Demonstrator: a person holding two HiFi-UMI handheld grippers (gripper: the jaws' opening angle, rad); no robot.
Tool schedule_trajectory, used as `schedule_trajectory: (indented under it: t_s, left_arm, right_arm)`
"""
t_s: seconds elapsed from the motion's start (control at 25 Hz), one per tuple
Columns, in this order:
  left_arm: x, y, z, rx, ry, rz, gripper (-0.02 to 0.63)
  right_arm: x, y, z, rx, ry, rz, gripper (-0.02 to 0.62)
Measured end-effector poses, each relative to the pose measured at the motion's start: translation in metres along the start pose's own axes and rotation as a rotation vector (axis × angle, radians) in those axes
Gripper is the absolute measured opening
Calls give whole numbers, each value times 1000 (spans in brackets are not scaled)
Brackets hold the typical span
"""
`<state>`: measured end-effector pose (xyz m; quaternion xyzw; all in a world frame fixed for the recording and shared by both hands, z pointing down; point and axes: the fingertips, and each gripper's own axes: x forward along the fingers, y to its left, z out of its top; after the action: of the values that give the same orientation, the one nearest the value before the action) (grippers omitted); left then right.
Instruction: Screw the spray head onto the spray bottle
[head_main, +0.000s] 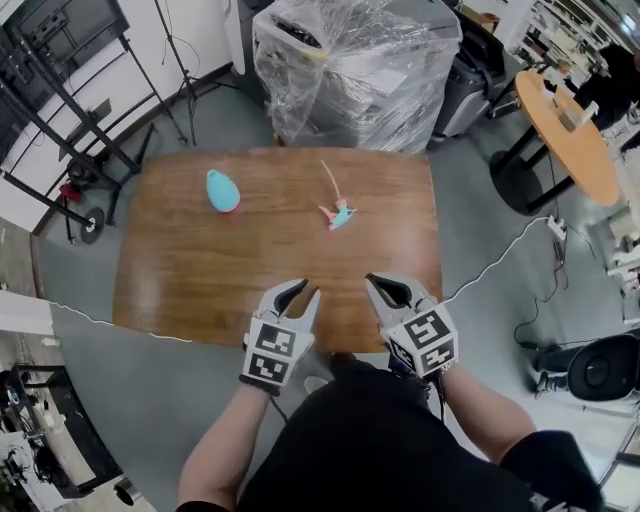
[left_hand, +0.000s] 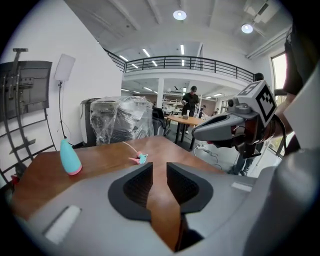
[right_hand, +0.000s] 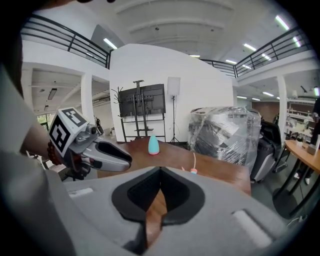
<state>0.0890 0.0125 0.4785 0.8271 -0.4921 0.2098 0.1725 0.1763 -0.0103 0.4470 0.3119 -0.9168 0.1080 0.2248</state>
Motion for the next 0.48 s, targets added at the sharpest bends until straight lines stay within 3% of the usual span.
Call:
schedule_trajectory:
  t_s: [0.16, 0.48]
  left_arm:
    - [53, 9, 5, 52, 72, -20, 134]
    - [145, 35, -22, 176, 242, -66, 176]
  right_arm:
    - [13, -31, -13, 50, 47, 15, -8]
    - [39, -60, -16, 17, 91, 31, -8]
